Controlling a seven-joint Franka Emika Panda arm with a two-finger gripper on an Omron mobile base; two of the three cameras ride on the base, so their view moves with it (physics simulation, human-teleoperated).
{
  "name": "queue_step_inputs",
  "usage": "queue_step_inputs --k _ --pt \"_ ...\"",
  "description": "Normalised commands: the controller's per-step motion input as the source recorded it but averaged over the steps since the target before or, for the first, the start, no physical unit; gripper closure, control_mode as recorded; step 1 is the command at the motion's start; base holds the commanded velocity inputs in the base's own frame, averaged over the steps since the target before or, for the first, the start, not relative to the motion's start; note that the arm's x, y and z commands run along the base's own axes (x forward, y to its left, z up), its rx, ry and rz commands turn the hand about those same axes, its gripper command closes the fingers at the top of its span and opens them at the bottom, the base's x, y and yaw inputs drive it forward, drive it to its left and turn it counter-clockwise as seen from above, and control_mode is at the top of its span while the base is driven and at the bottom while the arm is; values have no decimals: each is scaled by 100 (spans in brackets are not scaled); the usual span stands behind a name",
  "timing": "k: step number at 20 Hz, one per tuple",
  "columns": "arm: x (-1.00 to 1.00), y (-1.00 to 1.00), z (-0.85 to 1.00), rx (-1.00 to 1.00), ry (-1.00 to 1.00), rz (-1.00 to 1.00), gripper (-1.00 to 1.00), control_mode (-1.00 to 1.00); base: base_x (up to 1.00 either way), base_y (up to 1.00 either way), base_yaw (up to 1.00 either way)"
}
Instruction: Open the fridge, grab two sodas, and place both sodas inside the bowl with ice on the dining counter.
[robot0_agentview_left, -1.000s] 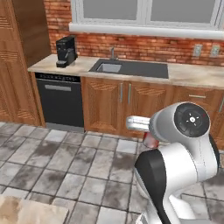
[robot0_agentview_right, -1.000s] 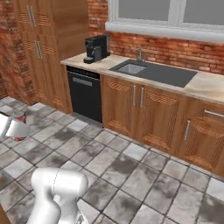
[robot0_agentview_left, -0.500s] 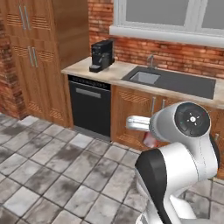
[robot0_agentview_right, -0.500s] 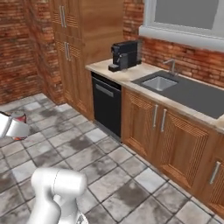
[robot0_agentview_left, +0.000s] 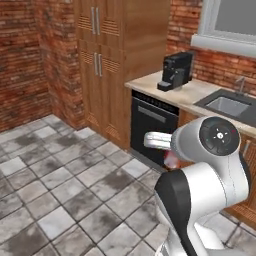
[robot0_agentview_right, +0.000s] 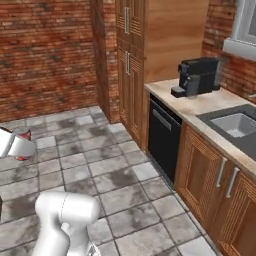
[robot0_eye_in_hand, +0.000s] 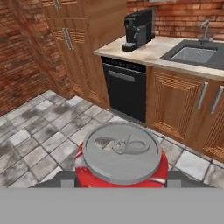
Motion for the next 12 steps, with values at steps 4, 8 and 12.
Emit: queue_step_inputs --k 4,8,12 --pt "0 0 0 0 0 0 100 100 79 -3 56" --pt "0 0 0 0 0 0 100 100 81 -9 56" --pt "0 0 0 0 0 0 100 100 89 -16 54"
